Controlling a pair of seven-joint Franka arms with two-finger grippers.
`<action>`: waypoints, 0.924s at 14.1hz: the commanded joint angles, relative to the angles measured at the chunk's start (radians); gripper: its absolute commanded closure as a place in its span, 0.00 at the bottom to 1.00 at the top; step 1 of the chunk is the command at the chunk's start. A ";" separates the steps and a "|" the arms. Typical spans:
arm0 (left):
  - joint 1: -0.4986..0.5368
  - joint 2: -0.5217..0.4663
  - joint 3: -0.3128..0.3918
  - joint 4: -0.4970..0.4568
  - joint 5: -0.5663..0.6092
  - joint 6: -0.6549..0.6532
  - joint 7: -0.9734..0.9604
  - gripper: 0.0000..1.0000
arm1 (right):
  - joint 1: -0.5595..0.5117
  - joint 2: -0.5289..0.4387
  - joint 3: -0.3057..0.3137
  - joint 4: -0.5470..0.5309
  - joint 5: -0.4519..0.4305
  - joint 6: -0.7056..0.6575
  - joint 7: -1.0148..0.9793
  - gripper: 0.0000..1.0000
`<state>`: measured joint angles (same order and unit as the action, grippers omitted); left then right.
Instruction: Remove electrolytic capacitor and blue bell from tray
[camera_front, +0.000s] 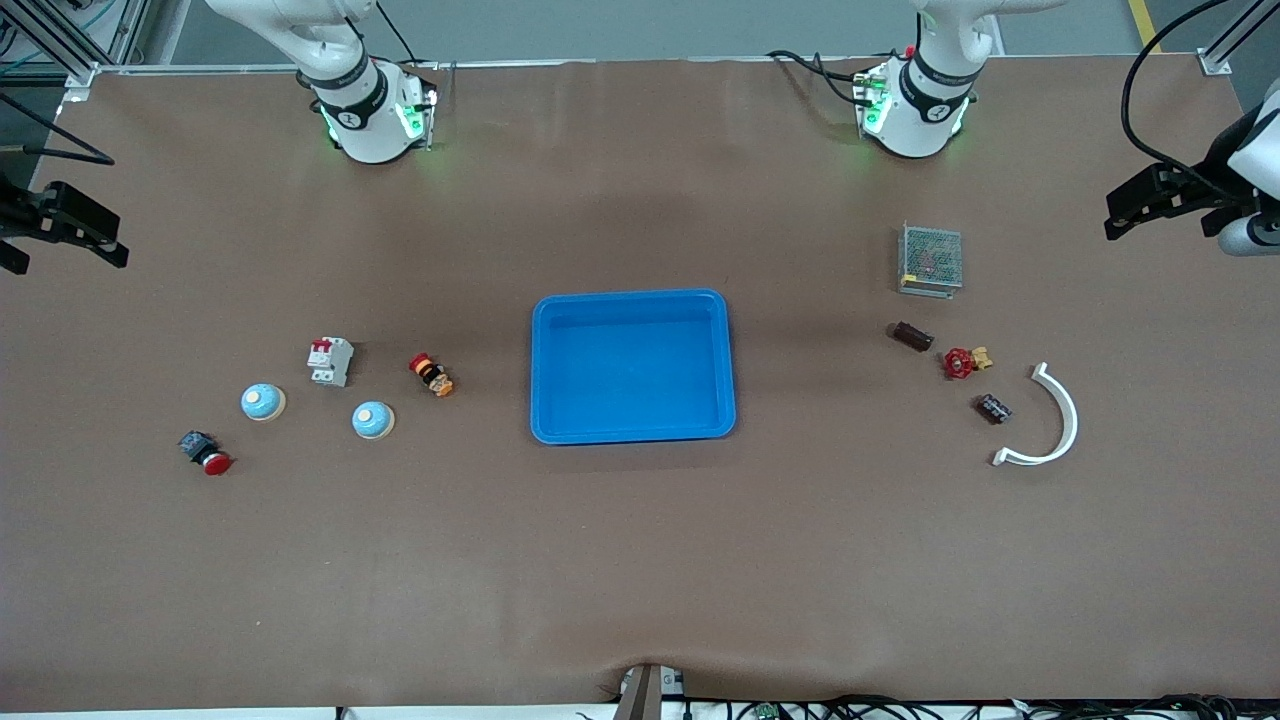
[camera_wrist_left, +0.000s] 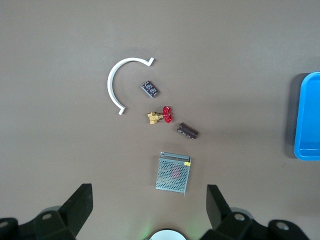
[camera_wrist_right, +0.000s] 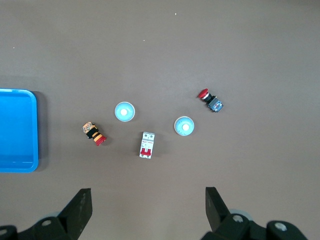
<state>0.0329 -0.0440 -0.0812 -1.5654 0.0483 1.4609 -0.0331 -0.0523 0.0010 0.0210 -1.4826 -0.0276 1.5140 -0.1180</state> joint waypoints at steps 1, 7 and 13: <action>0.005 -0.005 -0.003 0.005 -0.011 -0.007 0.024 0.00 | -0.015 0.010 0.013 0.031 -0.009 -0.015 0.012 0.00; 0.009 -0.013 -0.002 0.005 -0.008 -0.010 0.010 0.00 | -0.004 0.019 0.013 0.035 0.005 0.038 0.017 0.00; 0.005 -0.027 -0.005 0.004 -0.008 -0.019 -0.001 0.00 | 0.043 0.020 0.019 0.035 -0.014 0.081 0.259 0.00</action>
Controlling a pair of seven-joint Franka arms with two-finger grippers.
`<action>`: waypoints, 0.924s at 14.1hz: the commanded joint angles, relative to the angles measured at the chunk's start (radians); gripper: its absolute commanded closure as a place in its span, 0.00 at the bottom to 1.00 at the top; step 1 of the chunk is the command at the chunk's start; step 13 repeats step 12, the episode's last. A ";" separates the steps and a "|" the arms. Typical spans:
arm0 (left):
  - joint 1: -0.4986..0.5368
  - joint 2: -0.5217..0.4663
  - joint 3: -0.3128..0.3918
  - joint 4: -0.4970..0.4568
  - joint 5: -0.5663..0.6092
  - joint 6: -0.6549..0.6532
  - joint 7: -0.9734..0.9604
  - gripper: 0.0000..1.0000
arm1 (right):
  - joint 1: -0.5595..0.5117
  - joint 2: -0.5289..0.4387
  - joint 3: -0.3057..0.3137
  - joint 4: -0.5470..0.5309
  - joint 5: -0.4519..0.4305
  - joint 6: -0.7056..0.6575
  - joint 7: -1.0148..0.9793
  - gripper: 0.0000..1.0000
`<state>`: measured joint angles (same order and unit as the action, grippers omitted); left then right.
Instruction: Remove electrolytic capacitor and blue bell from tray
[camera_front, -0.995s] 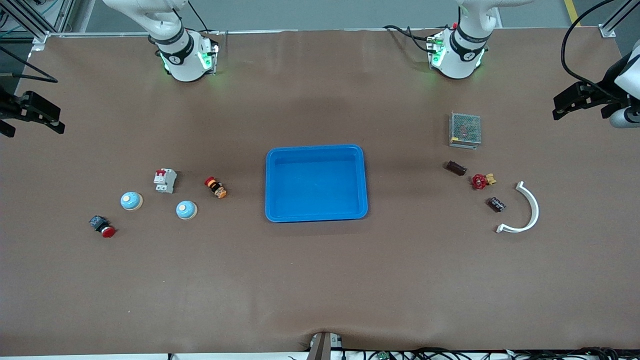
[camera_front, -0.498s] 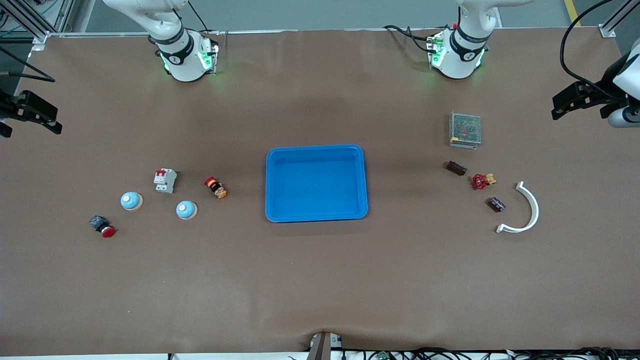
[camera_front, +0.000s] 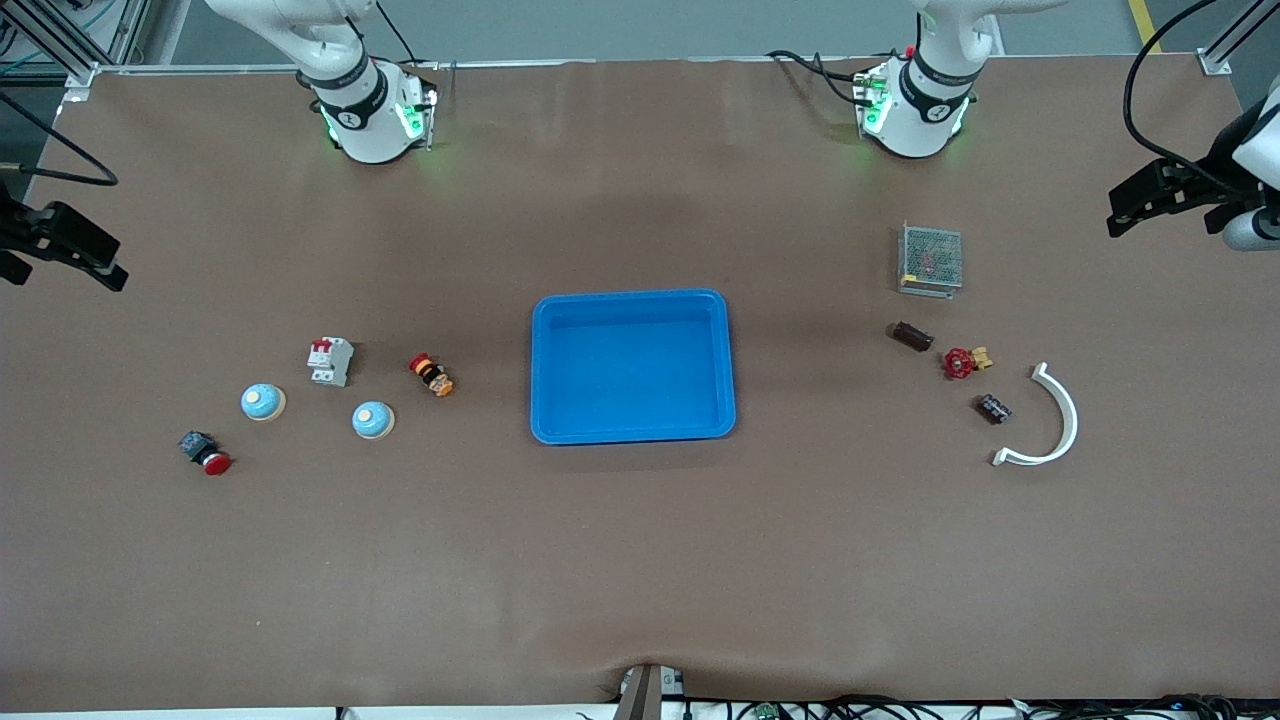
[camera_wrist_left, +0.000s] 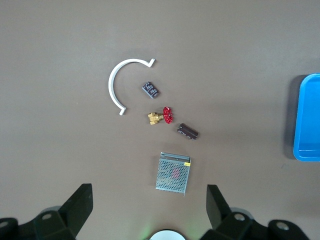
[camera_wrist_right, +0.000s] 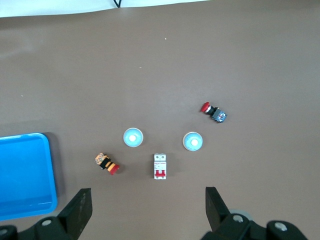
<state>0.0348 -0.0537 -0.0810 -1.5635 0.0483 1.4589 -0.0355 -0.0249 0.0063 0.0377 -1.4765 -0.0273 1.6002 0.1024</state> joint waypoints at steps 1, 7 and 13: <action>0.002 -0.018 -0.009 0.002 -0.013 -0.017 0.002 0.00 | 0.016 0.014 0.002 0.028 -0.014 -0.006 0.037 0.00; 0.002 -0.009 -0.020 0.017 -0.018 -0.015 0.005 0.00 | 0.003 0.014 -0.004 0.028 -0.002 -0.008 0.033 0.00; 0.000 -0.009 -0.034 0.016 -0.013 -0.017 0.003 0.00 | -0.040 0.014 -0.004 0.030 0.006 -0.011 -0.130 0.00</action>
